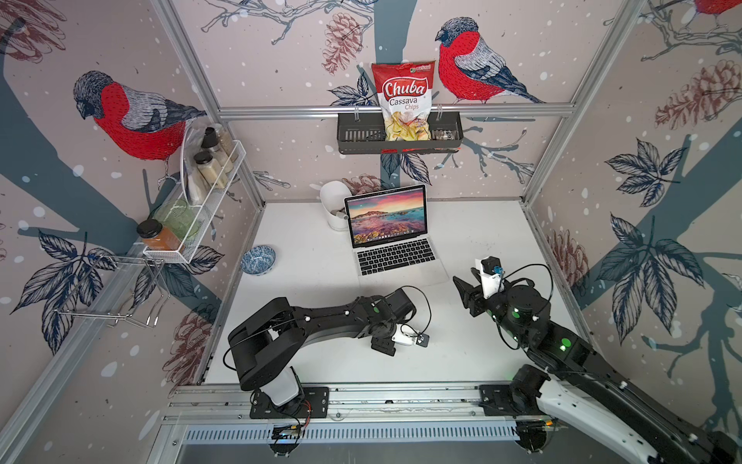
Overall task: Remove the wireless mouse receiver from the laptop
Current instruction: Insert the USB plug into the mouse.
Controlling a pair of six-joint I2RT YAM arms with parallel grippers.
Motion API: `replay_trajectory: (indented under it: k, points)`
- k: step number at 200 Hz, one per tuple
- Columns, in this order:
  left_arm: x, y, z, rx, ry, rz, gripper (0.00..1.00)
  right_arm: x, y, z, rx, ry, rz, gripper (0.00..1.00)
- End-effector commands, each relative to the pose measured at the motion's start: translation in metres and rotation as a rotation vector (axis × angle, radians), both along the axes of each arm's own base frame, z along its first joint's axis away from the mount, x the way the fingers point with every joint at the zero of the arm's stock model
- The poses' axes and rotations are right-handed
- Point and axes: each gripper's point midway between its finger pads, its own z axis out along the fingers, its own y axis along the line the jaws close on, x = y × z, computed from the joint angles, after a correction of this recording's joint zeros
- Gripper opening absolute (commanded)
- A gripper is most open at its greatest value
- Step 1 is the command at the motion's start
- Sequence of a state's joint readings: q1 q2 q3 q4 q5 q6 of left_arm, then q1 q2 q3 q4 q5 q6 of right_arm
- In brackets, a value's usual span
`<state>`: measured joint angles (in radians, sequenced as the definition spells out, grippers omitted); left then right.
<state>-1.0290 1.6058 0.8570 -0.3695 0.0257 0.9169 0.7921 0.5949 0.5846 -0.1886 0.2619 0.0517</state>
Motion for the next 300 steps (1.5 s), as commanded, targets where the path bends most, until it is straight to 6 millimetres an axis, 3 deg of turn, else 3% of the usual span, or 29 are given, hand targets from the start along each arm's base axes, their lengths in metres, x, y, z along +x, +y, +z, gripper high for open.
replay_trajectory:
  k: [1,80,139,223,300]
  points:
    - [-0.010,0.020,-0.011,0.071,0.038,0.022,0.85,0.001,0.002,0.004,0.016,-0.014,0.005,0.59]
    - [0.001,0.032,-0.012,0.048,0.075,0.084,0.82,0.000,0.002,0.004,0.015,-0.014,0.009,0.58]
    - [0.001,0.029,-0.016,0.063,0.127,0.096,0.80,0.001,0.003,0.003,0.016,-0.013,0.016,0.58]
    - [0.000,0.027,-0.018,0.066,0.141,0.091,0.60,0.003,0.003,0.000,0.030,-0.004,0.020,0.58]
    - [0.010,0.019,-0.020,0.071,0.106,0.142,0.53,0.007,0.012,-0.031,0.073,0.101,0.012,0.51]
